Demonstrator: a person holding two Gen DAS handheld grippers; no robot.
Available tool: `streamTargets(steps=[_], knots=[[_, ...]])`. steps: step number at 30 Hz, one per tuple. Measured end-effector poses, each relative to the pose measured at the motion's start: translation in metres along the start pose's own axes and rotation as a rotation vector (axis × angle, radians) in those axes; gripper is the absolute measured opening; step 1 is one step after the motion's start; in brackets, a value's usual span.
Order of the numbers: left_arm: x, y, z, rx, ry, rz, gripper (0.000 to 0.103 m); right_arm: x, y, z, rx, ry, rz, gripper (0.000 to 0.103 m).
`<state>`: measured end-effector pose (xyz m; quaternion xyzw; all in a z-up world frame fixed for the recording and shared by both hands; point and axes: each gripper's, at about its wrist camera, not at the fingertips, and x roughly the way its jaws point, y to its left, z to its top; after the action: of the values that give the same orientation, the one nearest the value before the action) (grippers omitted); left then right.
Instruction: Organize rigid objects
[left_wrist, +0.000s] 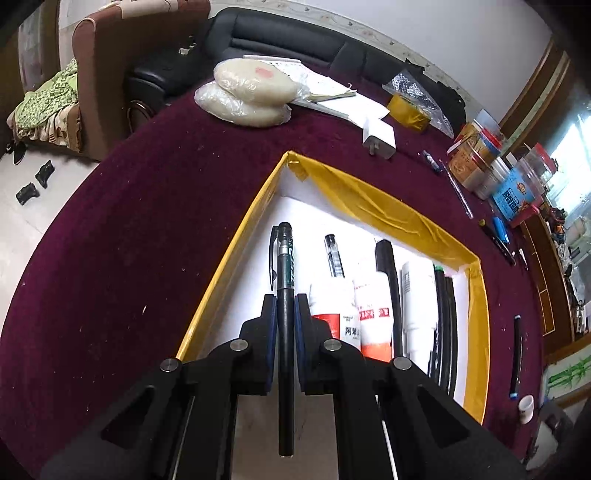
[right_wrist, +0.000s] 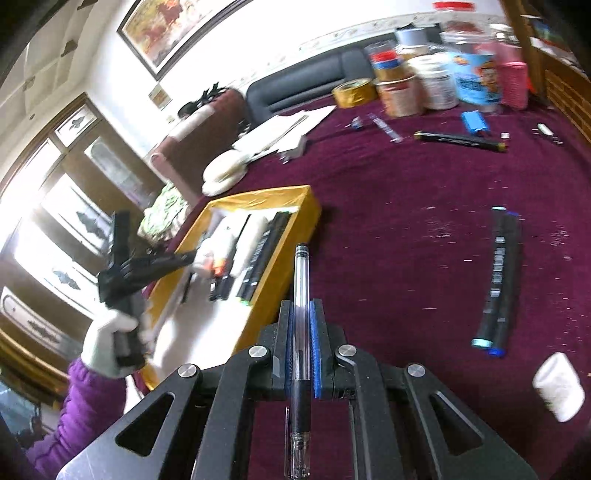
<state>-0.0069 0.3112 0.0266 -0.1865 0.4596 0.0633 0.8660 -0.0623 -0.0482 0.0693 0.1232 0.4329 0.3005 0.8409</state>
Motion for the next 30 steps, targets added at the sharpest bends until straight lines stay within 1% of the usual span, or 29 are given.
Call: streamTargets(steps=[2, 4, 5, 8, 10, 11, 15, 18, 21, 24, 26, 30], knots=[[0.001, -0.002, 0.003, -0.005, -0.003, -0.002, 0.012, 0.010, 0.011, 0.002, -0.007, 0.025, 0.019, 0.008], [-0.005, -0.001, 0.002, -0.010, -0.014, -0.018, 0.025, 0.024, 0.025, 0.003, -0.012, 0.062, 0.047, 0.008], [-0.010, 0.000, 0.001, -0.011, -0.024, -0.030, 0.026, 0.034, 0.033, 0.005, -0.019, 0.083, 0.060, 0.008], [-0.036, 0.006, -0.006, -0.008, -0.080, -0.063, 0.034, 0.059, 0.053, 0.010, -0.030, 0.140, 0.096, 0.008], [-0.060, 0.013, -0.012, -0.016, -0.129, -0.093, 0.047, 0.079, 0.068, 0.014, -0.036, 0.177, 0.122, 0.008], [-0.075, 0.019, -0.017, -0.032, -0.164, -0.114, 0.048, 0.088, 0.076, 0.015, -0.041, 0.192, 0.132, 0.008], [-0.113, 0.041, -0.034, -0.070, -0.264, -0.141, 0.050, 0.131, 0.105, 0.022, -0.012, 0.248, 0.198, 0.008], [-0.130, 0.057, -0.046, -0.095, -0.310, -0.147, 0.051, 0.161, 0.122, 0.028, 0.027, 0.275, 0.235, 0.008], [-0.136, 0.068, -0.056, -0.111, -0.324, -0.147, 0.051, 0.189, 0.141, 0.030, 0.028, 0.298, 0.233, 0.008], [-0.137, 0.078, -0.064, -0.129, -0.326, -0.152, 0.051, 0.209, 0.152, 0.027, 0.023, 0.319, 0.222, 0.008], [-0.137, 0.083, -0.068, -0.137, -0.328, -0.153, 0.051, 0.217, 0.154, 0.025, 0.040, 0.330, 0.221, 0.008], [-0.130, 0.090, -0.072, -0.162, -0.316, -0.171, 0.051, 0.230, 0.156, 0.027, 0.073, 0.321, 0.185, 0.008]])
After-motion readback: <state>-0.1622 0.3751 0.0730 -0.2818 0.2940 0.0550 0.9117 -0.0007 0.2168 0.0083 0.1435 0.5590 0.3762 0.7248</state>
